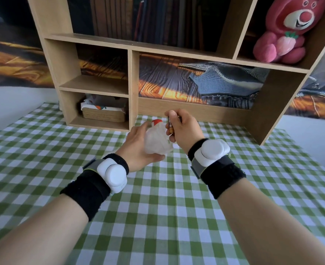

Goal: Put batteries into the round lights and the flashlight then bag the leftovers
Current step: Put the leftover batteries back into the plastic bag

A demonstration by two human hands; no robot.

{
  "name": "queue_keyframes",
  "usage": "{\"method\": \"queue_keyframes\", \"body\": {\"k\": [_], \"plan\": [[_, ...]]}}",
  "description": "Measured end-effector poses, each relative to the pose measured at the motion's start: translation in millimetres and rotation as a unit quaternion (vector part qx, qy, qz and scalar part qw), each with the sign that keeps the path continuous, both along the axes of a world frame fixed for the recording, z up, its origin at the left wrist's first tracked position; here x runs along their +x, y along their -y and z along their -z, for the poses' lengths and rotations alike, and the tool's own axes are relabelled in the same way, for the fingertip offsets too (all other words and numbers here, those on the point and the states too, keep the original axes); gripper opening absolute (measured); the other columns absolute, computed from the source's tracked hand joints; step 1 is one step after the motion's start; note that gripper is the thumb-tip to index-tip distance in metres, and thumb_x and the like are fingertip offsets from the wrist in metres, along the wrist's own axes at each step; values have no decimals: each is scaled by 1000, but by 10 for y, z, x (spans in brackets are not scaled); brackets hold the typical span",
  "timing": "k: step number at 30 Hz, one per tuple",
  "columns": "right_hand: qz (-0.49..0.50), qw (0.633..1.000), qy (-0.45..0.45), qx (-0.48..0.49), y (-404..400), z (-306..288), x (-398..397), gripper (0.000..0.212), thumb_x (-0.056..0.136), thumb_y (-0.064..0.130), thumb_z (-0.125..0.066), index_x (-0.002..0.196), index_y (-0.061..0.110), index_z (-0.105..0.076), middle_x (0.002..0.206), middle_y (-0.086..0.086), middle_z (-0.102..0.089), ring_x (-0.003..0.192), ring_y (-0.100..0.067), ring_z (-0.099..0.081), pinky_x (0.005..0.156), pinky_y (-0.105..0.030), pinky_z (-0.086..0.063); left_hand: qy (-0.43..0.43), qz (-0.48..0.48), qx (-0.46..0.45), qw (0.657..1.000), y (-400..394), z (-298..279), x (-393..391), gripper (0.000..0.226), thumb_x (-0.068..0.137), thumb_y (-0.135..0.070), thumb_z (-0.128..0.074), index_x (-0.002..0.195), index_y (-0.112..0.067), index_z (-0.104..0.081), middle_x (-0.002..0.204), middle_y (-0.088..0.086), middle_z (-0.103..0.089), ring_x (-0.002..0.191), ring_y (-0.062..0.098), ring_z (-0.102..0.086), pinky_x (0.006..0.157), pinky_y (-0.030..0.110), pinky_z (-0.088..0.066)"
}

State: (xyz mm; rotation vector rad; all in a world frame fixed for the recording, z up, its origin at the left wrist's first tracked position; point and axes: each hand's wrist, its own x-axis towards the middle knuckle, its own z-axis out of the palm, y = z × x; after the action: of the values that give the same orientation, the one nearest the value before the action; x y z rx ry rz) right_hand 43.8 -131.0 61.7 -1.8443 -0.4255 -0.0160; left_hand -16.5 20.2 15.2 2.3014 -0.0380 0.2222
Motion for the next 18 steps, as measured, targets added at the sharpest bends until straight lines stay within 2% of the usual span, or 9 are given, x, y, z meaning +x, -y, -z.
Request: {"method": "queue_keyframes", "body": {"k": [2, 5, 7, 10, 11, 13, 14, 16, 18], "plan": [[-7, 1000, 8, -19, -86, -43, 1, 26, 104, 28, -41, 108, 10, -59, 75, -2, -59, 51, -6, -56, 49, -21, -49, 4, -1, -10, 1000, -16, -15, -15, 105, 71, -35, -84, 151, -29, -16, 136, -6, -28, 136, 18, -33, 105, 33, -37], [-18, 998, 39, -42, -204, -69, -9, 22, 104, 27, -43, 107, 13, -60, 74, -2, -61, 53, -8, -59, 53, -21, -53, 3, -14, -1, 1000, -29, -16, -26, 116, 71, -42, -82, 156, -27, -4, 153, -1, -21, 142, 21, -28, 111, 40, -35], [-22, 997, 48, -57, -267, -71, -21, 21, 104, 28, -44, 110, 15, -59, 75, 2, -63, 54, -4, -59, 56, -17, -51, 5, -21, 4, 1000, -31, -10, -30, 118, 74, -45, -80, 156, -25, 1, 156, -1, -17, 145, 23, -24, 114, 44, -33], [-18, 999, 6, -40, -346, -75, -37, 24, 104, 29, -41, 111, 15, -60, 82, 6, -61, 57, 5, -61, 54, -7, -46, 10, -32, -7, 999, -44, -11, -43, 119, 75, -47, -79, 156, -24, 4, 157, 1, -16, 145, 23, -25, 115, 43, -32], [-13, 999, 1, -36, -350, -78, -44, 26, 104, 28, -40, 110, 15, -61, 85, 4, -61, 66, 2, -64, 63, -11, -50, 10, -32, -9, 999, -41, -6, -44, 119, 75, -48, -79, 157, -23, 4, 157, 2, -16, 144, 23, -25, 115, 42, -32], [5, 999, -3, -41, -367, -75, -26, 29, 104, 27, -37, 108, 16, -64, 98, -1, -65, 92, -14, -65, 86, -30, -53, 8, -36, -12, 999, -47, -2, -45, 117, 76, -48, -78, 157, -23, 3, 157, 2, -16, 144, 22, -25, 115, 41, -31], [12, 999, -11, -34, -368, -76, -26, 31, 103, 27, -36, 107, 17, -65, 105, -3, -65, 100, -20, -63, 91, -37, -52, 8, -38, -13, 999, -47, -3, -38, 117, 76, -48, -78, 157, -23, 3, 157, 2, -16, 144, 22, -24, 115, 40, -31], [16, 999, -31, -12, -362, -72, -37, 31, 101, 29, -36, 97, 24, -67, 110, -7, -67, 105, -26, -63, 95, -45, -52, 9, -39, -14, 999, -46, -5, -25, 116, 77, -48, -78, 157, -23, 3, 157, 2, -15, 145, 23, -23, 116, 40, -30], [14, 998, -61, 15, -339, -49, -35, 31, 95, 36, -39, 84, 32, -67, 106, -9, -69, 103, -30, -66, 93, -50, -53, 6, -37, -12, 999, -41, -8, -20, 117, 76, -48, -78, 157, -23, 3, 157, 3, -15, 145, 23, -23, 116, 40, -30]]}}
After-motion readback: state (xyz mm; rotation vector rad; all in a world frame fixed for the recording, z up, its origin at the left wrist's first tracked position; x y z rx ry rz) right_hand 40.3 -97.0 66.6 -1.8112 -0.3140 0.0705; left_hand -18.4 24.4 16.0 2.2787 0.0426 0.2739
